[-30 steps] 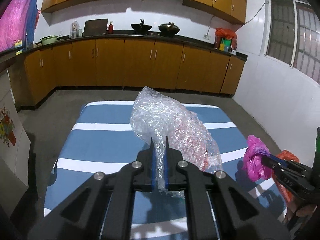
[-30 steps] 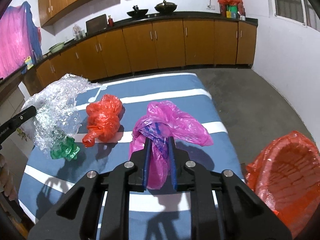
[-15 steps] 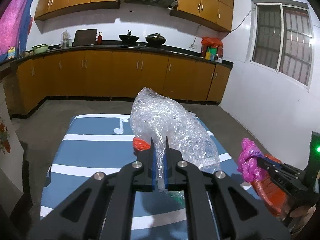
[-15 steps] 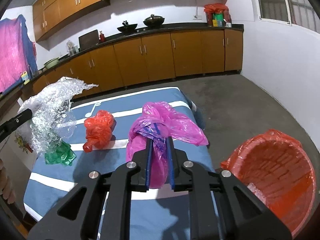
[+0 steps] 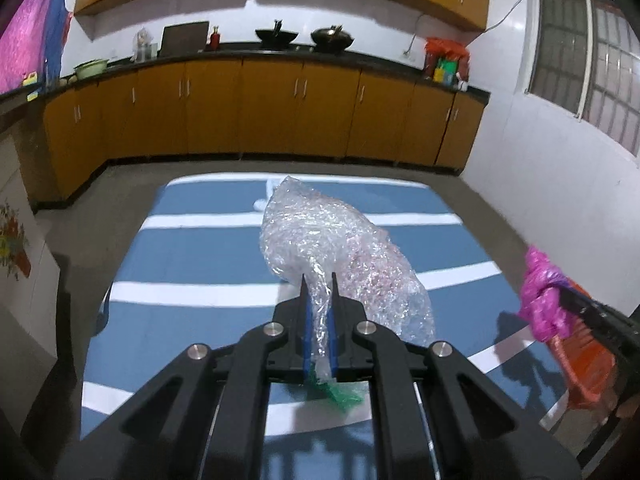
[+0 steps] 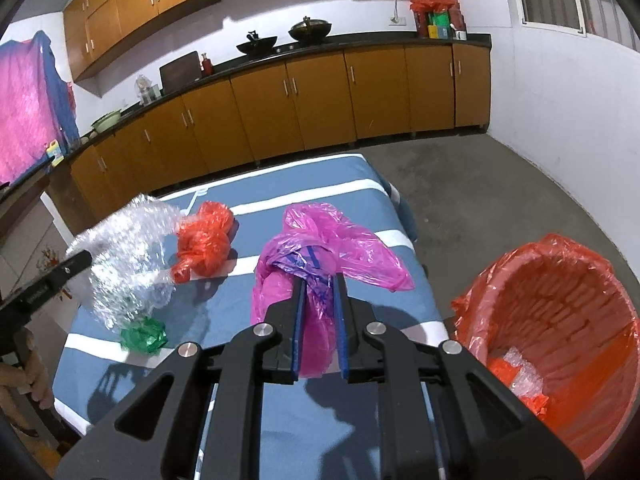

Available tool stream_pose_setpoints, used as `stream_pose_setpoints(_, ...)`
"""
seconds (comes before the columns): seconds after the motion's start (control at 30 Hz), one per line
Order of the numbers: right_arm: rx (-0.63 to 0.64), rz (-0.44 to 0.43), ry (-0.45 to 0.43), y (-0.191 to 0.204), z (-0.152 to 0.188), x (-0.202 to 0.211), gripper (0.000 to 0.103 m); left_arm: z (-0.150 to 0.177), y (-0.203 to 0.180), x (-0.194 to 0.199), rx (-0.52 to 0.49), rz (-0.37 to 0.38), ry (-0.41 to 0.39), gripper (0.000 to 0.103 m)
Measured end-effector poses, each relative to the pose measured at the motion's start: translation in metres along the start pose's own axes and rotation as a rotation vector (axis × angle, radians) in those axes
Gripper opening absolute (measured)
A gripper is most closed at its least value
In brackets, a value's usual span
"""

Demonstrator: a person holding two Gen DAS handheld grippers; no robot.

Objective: Collect trash
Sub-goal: 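Carry the pink bag and bubble wrap over the basket and open both grippers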

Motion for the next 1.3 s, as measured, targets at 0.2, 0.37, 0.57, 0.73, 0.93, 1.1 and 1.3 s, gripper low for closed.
stream_pose_setpoints(0.2, 0.003, -0.004, 0.008, 0.002, 0.003, -0.001, 0.014, 0.005, 0.006, -0.002, -0.004, -0.014, 0.006, 0.010)
stream_pose_setpoints(0.37, 0.011, -0.005, 0.008, 0.002, 0.003, 0.000, 0.014, 0.002, 0.000, 0.006, -0.019, -0.006, -0.022, 0.007)
stream_pose_setpoints(0.57, 0.015, 0.000, -0.023, 0.000, -0.002, 0.013, 0.014, -0.006, -0.019, 0.028, -0.027, 0.047, -0.076, 0.006)
stream_pose_setpoints(0.73, 0.007, 0.033, -0.065, -0.012, -0.007, 0.036, 0.014, -0.014, -0.047, 0.049, -0.041, 0.113, -0.122, 0.006)
stream_pose_setpoints(0.93, -0.012, 0.111, -0.125, -0.039, -0.010, 0.072, 0.014, -0.018, -0.095, 0.070, -0.076, 0.207, -0.161, 0.006)
stream_pose_setpoints(1.1, -0.037, 0.200, -0.175, -0.068, -0.007, 0.105, 0.014, -0.014, -0.136, 0.079, -0.095, 0.287, -0.166, 0.006)
stream_pose_setpoints(1.3, -0.089, 0.299, -0.211, -0.106, 0.001, 0.138, 0.014, -0.005, -0.190, 0.085, -0.122, 0.388, -0.152, 0.006)
Point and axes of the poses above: each gripper's, at about its wrist camera, not at the fingertips, and x roughly against the way its jaws point, y to its left, z to its underside, the point moved 4 cm from there along -x, roughly the way its jaws point, and after that the axes turned 11 degrees about -z, right-handed, at the moved point
